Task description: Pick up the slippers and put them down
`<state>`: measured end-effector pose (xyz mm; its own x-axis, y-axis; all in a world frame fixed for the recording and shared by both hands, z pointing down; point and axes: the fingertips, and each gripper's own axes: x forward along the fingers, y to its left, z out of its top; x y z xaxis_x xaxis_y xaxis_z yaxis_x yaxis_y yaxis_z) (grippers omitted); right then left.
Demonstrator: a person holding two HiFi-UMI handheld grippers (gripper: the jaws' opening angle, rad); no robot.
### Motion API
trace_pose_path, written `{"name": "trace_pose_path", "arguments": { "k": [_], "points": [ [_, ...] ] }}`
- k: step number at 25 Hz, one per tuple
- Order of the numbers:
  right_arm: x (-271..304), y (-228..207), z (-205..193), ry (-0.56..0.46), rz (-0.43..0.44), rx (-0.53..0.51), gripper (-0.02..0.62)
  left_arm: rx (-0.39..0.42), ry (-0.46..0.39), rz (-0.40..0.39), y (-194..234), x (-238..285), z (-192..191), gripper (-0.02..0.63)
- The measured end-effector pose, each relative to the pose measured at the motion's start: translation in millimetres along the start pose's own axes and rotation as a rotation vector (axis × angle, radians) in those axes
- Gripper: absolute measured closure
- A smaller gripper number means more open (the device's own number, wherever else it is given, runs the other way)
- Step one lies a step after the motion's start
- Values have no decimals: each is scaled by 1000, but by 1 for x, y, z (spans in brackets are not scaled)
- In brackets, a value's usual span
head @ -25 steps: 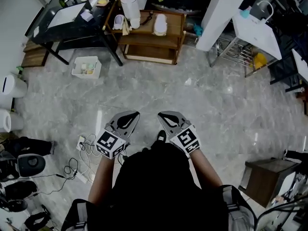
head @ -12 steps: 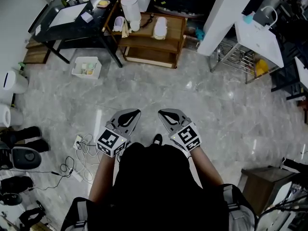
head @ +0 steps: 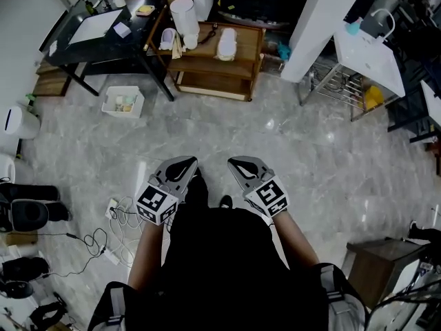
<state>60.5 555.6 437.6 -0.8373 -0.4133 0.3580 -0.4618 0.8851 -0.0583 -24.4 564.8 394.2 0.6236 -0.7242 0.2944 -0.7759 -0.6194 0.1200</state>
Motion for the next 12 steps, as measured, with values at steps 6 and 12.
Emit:
{"name": "trace_pose_path", "arguments": {
  "k": [6, 12],
  "points": [
    [15, -17, 4, 0, -34, 18, 586, -4, -2, -40, 21, 18, 4, 595],
    [40, -49, 19, 31, -77, 16, 586, -6, -11, -102, 56, 51, 20, 595]
  ]
}}
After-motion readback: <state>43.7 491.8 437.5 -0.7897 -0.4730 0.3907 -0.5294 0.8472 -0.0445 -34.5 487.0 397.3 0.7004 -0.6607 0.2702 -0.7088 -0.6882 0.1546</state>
